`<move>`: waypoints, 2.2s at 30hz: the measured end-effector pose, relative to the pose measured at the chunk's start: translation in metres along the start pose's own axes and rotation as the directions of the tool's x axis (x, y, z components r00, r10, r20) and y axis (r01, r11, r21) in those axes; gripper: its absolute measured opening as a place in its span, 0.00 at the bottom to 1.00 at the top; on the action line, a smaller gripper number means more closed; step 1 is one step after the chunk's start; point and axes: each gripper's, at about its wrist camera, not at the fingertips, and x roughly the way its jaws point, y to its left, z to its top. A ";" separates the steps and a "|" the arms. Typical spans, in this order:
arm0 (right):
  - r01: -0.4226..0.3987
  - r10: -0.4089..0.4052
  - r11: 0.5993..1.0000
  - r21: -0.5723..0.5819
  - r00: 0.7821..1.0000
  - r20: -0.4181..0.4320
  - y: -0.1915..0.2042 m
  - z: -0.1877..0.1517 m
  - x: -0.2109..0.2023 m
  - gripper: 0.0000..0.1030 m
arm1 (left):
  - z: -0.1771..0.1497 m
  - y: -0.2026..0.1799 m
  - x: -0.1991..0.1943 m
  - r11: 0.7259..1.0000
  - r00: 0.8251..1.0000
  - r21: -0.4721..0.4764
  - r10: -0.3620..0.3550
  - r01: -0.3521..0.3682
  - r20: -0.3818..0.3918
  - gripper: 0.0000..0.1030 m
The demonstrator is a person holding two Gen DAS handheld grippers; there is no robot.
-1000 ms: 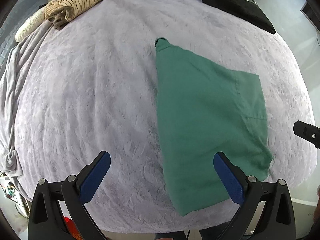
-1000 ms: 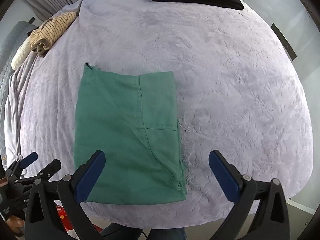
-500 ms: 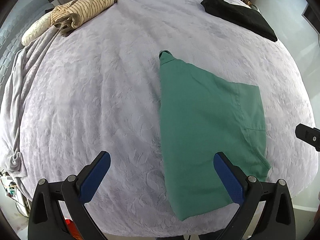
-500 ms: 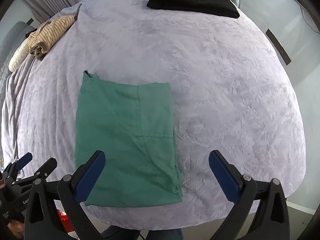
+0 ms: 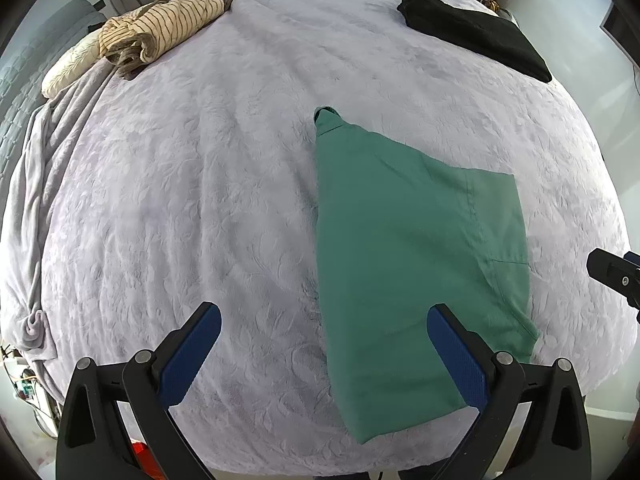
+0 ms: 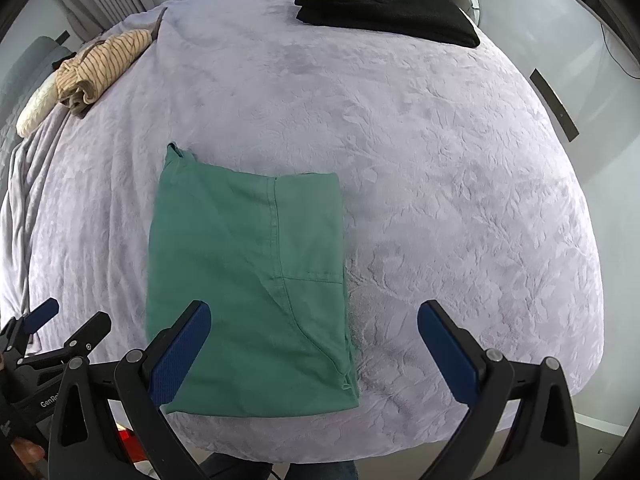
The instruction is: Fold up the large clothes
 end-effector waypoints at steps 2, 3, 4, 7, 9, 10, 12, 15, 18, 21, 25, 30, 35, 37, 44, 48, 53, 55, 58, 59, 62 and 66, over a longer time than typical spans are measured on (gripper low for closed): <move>0.001 -0.001 1.000 -0.001 1.000 0.001 0.000 0.000 0.000 1.00 | 0.000 0.000 0.000 1.000 1.000 -0.002 0.000 0.000 0.000 1.00; 0.000 0.000 1.000 -0.001 1.000 0.001 0.000 0.000 0.000 1.00 | 0.000 0.000 0.000 1.000 1.000 -0.001 0.000 0.000 0.000 1.00; 0.000 0.000 1.000 0.000 1.000 0.001 0.000 0.000 0.000 1.00 | 0.000 0.000 0.000 1.000 1.000 0.000 0.001 -0.001 0.000 1.00; -0.001 0.001 1.000 -0.001 1.000 0.000 0.000 0.001 0.000 1.00 | 0.000 0.000 0.000 1.000 1.000 0.001 0.001 -0.001 0.000 1.00; 0.000 0.000 1.000 0.000 1.000 -0.001 -0.001 0.001 0.000 1.00 | 0.000 0.000 0.000 1.000 1.000 0.001 0.002 -0.002 0.001 1.00; 0.000 0.000 1.000 -0.001 1.000 0.000 -0.001 0.001 0.000 1.00 | 0.000 0.000 0.000 1.000 1.000 0.001 0.002 -0.002 0.001 1.00; 0.000 0.000 1.000 -0.001 1.000 0.000 -0.001 0.001 0.000 1.00 | 0.000 0.000 0.000 1.000 1.000 0.001 0.002 -0.002 0.001 1.00; -0.001 0.001 1.000 -0.002 1.000 0.000 -0.001 0.001 0.000 1.00 | 0.000 0.000 0.000 1.000 1.000 0.001 0.002 -0.002 0.001 1.00; -0.001 0.001 1.000 -0.003 1.000 0.000 -0.001 0.002 0.000 1.00 | 0.000 -0.001 0.000 1.000 1.000 -0.001 0.005 -0.005 0.001 1.00; 0.000 0.000 1.000 -0.003 1.000 0.000 -0.001 0.001 0.000 1.00 | 0.000 0.000 0.000 1.000 1.000 -0.002 0.004 -0.004 0.001 1.00; 0.000 0.000 1.000 -0.003 1.000 0.000 -0.001 0.001 0.001 1.00 | 0.000 0.000 0.000 1.000 1.000 0.001 0.005 -0.005 0.001 1.00; 0.000 0.000 1.000 -0.001 1.000 0.000 -0.001 0.001 0.001 1.00 | 0.000 0.000 0.000 1.000 1.000 0.012 0.006 -0.006 0.001 1.00; 0.000 0.000 1.000 0.000 1.000 -0.001 -0.002 0.001 0.001 1.00 | 0.001 -0.002 0.000 1.000 1.000 0.022 0.008 -0.008 0.003 1.00; 0.000 0.000 1.000 0.003 1.000 -0.002 -0.003 -0.001 0.001 1.00 | 0.001 -0.002 0.000 1.000 1.000 0.021 0.007 -0.007 0.002 1.00; -0.001 0.001 1.000 0.002 1.000 -0.003 -0.002 0.000 0.002 1.00 | 0.000 -0.003 0.000 1.000 1.000 0.020 0.008 -0.008 0.001 1.00; 0.000 0.000 1.000 0.003 1.000 -0.003 -0.003 -0.001 0.002 1.00 | 0.000 -0.003 0.000 1.000 1.000 0.020 0.008 -0.008 0.002 1.00; 0.000 0.000 1.000 0.004 1.000 -0.004 -0.004 -0.002 0.003 1.00 | 0.000 -0.003 0.000 1.000 1.000 0.020 0.009 -0.009 0.001 1.00; 0.000 0.000 1.000 0.004 1.000 -0.005 -0.003 -0.002 0.003 1.00 | 0.000 -0.004 0.000 1.000 1.000 0.019 0.008 -0.008 0.002 1.00; 0.001 -0.001 1.000 0.004 1.000 -0.003 -0.004 -0.002 0.002 1.00 | 0.000 -0.004 0.001 1.000 1.000 0.020 0.009 -0.009 0.000 1.00; 0.000 0.000 1.000 0.004 1.000 -0.004 -0.004 -0.001 0.003 1.00 | 0.000 -0.004 0.000 1.000 1.000 0.019 0.009 -0.009 0.000 1.00; 0.001 -0.001 1.000 0.004 1.000 -0.005 -0.004 -0.001 0.003 1.00 | 0.000 -0.005 0.000 1.000 1.000 0.017 0.009 -0.009 0.001 1.00; 0.000 0.000 1.000 0.003 1.000 -0.005 -0.003 -0.001 0.002 1.00 | 0.000 -0.005 0.000 1.000 1.000 0.020 0.016 -0.016 0.012 1.00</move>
